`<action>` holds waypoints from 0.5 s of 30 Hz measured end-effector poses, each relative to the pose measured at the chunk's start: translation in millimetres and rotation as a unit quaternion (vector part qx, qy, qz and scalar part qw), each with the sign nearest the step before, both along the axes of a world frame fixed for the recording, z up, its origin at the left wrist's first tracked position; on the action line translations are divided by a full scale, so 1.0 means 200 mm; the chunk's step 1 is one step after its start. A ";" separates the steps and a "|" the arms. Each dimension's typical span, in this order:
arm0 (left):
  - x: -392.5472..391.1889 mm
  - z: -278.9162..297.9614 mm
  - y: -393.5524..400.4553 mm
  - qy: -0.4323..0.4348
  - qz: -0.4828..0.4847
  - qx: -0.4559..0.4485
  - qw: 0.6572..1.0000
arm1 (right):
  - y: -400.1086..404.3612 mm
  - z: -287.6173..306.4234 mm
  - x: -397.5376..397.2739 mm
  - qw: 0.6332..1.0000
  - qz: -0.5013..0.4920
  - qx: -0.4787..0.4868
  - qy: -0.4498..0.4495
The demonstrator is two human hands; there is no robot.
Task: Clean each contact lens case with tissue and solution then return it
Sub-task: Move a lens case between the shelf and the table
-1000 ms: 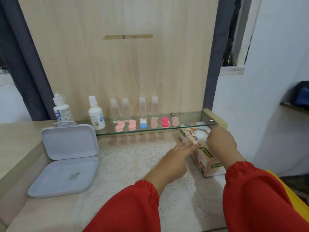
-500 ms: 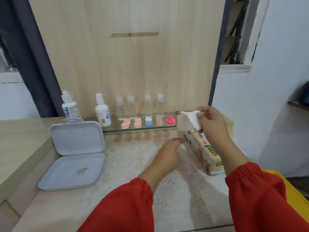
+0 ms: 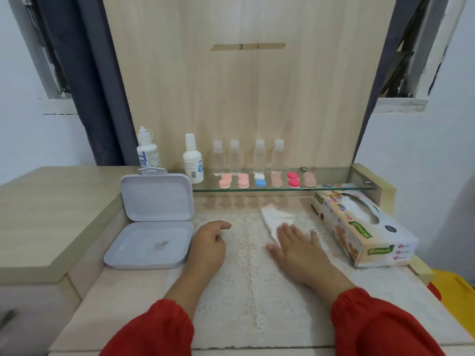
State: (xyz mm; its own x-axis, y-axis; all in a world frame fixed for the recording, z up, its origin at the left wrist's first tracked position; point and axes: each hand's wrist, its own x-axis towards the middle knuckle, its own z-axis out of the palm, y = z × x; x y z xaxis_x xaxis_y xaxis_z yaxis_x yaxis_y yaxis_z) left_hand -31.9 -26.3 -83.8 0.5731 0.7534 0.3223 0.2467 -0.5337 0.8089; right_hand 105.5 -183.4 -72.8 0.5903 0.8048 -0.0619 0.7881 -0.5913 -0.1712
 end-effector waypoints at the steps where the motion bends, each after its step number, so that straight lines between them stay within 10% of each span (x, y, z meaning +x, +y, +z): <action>1: 0.00 0.00 0.00 -0.017 0.007 -0.008 1.000 | 0.04 0.01 0.01 1.000 -0.019 -0.016 -0.015; 10: -0.02 0.03 0.00 -0.079 0.002 -0.005 0.997 | 0.11 -0.06 -0.24 0.982 0.143 0.060 0.111; 13: -0.02 0.01 -0.02 -0.024 -0.088 0.103 0.990 | 0.07 -0.01 -0.23 0.841 0.055 0.250 0.476; 15: -0.03 -0.01 -0.05 0.043 -0.167 0.157 0.972 | 0.05 0.00 -0.14 0.773 -0.024 0.367 0.517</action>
State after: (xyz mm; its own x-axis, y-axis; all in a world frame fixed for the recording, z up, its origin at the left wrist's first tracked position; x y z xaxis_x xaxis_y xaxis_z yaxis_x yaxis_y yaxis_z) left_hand -38.0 -35.4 -85.2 0.8039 0.3926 0.4468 0.0765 -0.8132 0.5770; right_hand 77.5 -173.1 -73.2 0.5606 0.8261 -0.0570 -0.0128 -0.0602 -0.9981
